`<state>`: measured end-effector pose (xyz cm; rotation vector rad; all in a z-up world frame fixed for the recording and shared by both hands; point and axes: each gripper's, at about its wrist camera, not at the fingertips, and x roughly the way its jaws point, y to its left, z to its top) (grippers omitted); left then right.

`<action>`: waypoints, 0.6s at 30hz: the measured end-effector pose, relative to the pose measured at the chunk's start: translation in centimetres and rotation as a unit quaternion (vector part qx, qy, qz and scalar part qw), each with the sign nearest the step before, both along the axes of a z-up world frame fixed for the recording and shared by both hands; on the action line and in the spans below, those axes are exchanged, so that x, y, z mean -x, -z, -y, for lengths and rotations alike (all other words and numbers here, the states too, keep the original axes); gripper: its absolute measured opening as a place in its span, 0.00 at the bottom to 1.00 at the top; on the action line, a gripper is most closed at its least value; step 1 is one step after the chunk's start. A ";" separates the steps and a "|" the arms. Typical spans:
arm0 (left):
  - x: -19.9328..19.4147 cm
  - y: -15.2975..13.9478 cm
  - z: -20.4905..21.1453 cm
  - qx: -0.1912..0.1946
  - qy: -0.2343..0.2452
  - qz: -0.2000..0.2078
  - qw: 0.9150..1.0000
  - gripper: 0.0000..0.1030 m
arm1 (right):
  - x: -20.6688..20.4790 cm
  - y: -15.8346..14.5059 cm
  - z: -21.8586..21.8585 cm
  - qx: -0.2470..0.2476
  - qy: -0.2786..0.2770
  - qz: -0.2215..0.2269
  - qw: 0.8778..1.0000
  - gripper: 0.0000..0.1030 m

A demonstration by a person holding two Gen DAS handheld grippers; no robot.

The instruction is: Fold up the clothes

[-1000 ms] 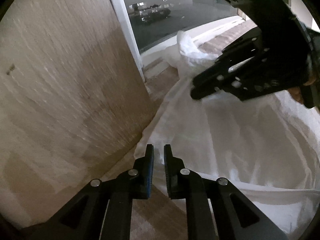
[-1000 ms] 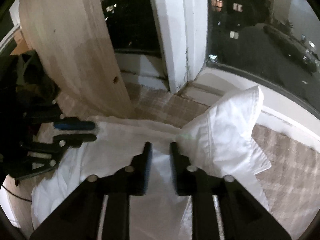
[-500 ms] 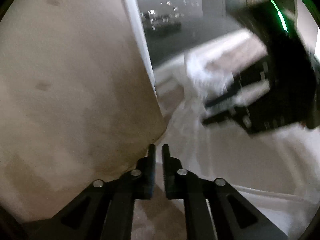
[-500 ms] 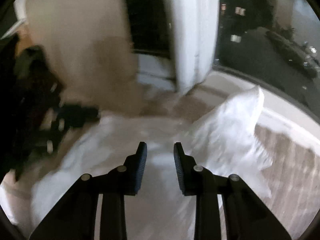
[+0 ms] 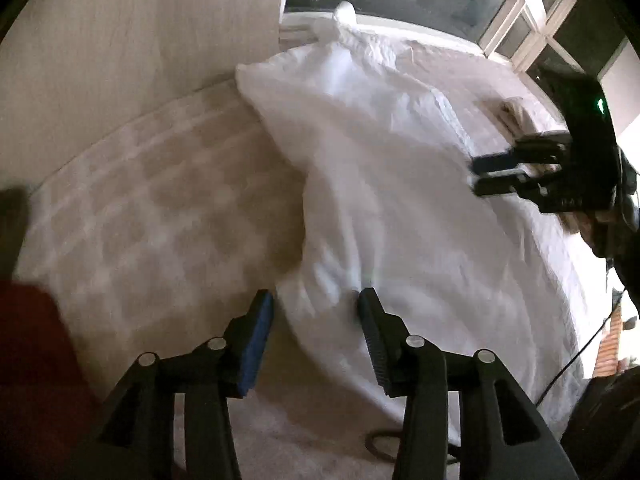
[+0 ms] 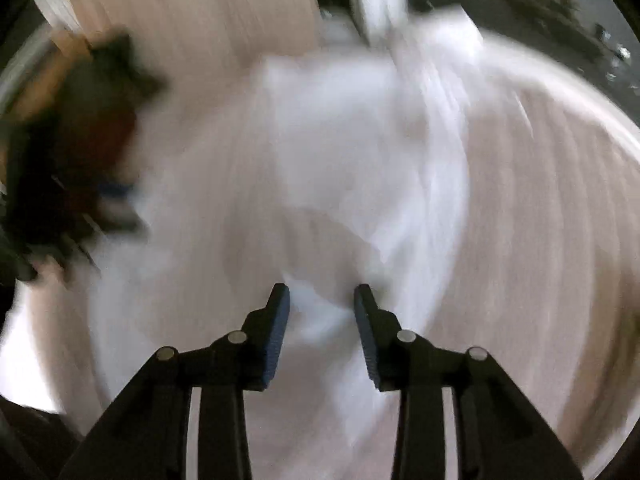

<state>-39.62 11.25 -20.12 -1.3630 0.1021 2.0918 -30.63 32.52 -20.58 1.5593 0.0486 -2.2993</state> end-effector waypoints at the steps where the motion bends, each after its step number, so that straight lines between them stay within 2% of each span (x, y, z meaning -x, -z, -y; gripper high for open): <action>1: -1.0 0.4 0.3 0.000 -0.004 0.007 1.000 0.36 | -1.9 -0.6 -1.0 0.009 0.020 0.000 1.000 0.32; 4: -6.3 -0.1 3.7 -0.019 -0.036 -0.002 0.999 0.36 | -8.4 -2.6 -3.9 0.058 0.093 0.000 0.994 0.32; 7: -12.3 2.0 6.0 -0.015 -0.029 0.038 0.999 0.36 | -14.4 -3.1 -5.2 0.046 0.136 0.002 0.990 0.32; 9: -15.7 3.5 6.2 -0.017 -0.030 0.050 0.998 0.35 | -17.4 -2.4 -5.2 0.046 0.155 0.022 0.987 0.32; 12: -19.4 4.5 6.0 -0.016 -0.026 0.046 0.998 0.37 | -19.9 -0.2 -4.7 0.027 0.157 0.043 0.986 0.32; 14: -20.3 5.0 5.6 -0.005 -0.029 0.031 0.999 0.37 | -20.7 1.2 -3.9 0.004 0.153 0.050 0.987 0.32; 18: -21.3 5.0 5.7 0.003 -0.030 0.010 0.999 0.36 | -21.6 1.4 -1.8 -0.061 0.121 0.018 0.991 0.33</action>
